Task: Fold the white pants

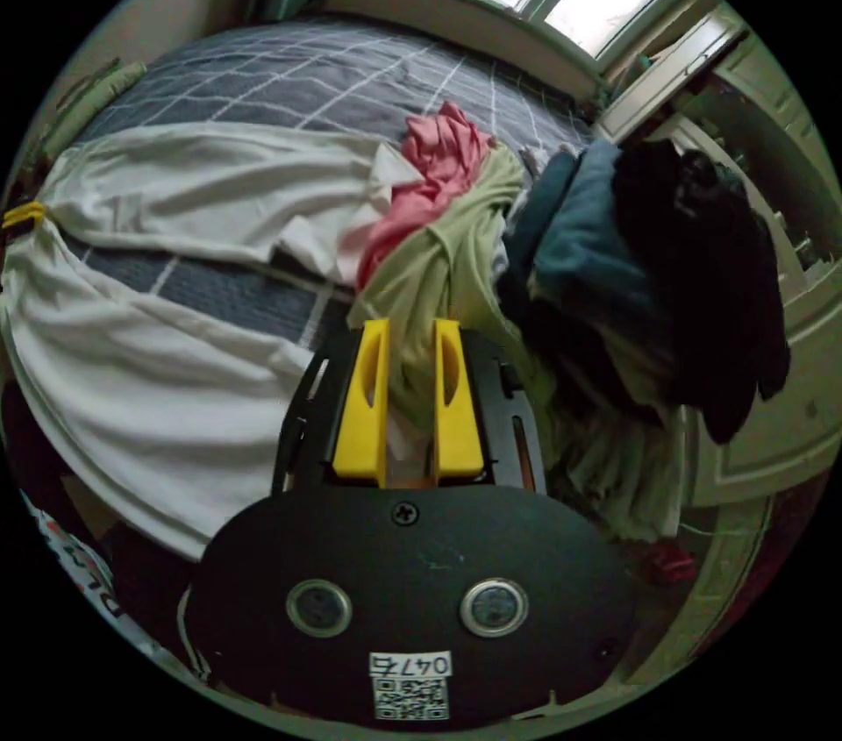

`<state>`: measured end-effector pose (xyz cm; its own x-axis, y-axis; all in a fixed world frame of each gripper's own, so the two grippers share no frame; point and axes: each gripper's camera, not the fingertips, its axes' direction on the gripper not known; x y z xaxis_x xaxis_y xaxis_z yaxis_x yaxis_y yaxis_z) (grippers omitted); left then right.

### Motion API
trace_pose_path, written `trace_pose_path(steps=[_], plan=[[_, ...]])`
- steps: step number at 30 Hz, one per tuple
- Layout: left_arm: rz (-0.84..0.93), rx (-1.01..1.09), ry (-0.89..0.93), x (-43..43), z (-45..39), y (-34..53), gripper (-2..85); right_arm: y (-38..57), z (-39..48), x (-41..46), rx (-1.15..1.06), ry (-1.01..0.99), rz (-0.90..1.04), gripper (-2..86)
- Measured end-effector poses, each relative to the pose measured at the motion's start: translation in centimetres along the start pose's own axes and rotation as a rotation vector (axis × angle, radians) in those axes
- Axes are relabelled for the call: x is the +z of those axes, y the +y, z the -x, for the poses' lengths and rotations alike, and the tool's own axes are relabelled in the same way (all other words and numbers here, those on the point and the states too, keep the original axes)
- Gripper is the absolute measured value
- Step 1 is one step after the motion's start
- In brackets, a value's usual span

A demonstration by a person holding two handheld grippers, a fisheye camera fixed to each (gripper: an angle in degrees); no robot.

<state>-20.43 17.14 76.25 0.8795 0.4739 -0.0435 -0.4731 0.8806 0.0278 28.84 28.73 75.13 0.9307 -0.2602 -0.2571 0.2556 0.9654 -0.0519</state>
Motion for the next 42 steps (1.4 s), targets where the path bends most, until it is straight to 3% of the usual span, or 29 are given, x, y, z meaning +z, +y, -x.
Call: trace_pose_path(steps=[2, 7, 11, 19, 25, 27, 30, 37, 42], plan=[[0.009, 0.053, -0.024, -0.1, -1.9, -0.8, 5.5, 0.5, 0.9, 0.7, -0.011, 0.084, 0.01, 5.9], [-0.087, 0.132, -0.047, -2.2, -7.3, -2.3, 5.4, -3.1, 3.8, 5.3, -0.099, 0.08, 0.123, 7.8], [-0.05, 0.184, -0.133, -1.2, -9.1, -4.2, 5.2, -6.5, 2.2, 6.4, -0.007, 0.014, 0.052, 3.8], [0.046, 0.369, -0.071, 2.9, -13.6, -13.8, 4.8, -16.6, -0.5, 10.3, 0.094, 0.128, -0.016, 1.2], [0.089, 0.43, -0.059, 7.4, -16.7, -14.9, 4.8, -25.0, -4.5, 13.3, 0.21, 0.086, -0.021, 1.1], [0.112, 0.438, -0.059, 8.5, -17.0, -15.4, 4.8, -27.9, -5.8, 12.1, 0.221, 0.134, -0.103, 1.2], [0.124, 0.424, -0.043, 9.6, -16.7, -16.6, 4.8, -30.1, -7.7, 12.0, 0.214, 0.017, -0.078, 2.4], [0.104, 0.428, -0.002, 9.1, -16.5, -17.2, 5.4, -27.3, -6.5, 8.2, 0.096, -0.093, -0.137, 8.1], [0.07, 0.395, 0.009, 6.6, -14.7, -15.3, 5.4, -21.2, -3.1, 0.4, -0.037, -0.273, -0.275, 5.0]])
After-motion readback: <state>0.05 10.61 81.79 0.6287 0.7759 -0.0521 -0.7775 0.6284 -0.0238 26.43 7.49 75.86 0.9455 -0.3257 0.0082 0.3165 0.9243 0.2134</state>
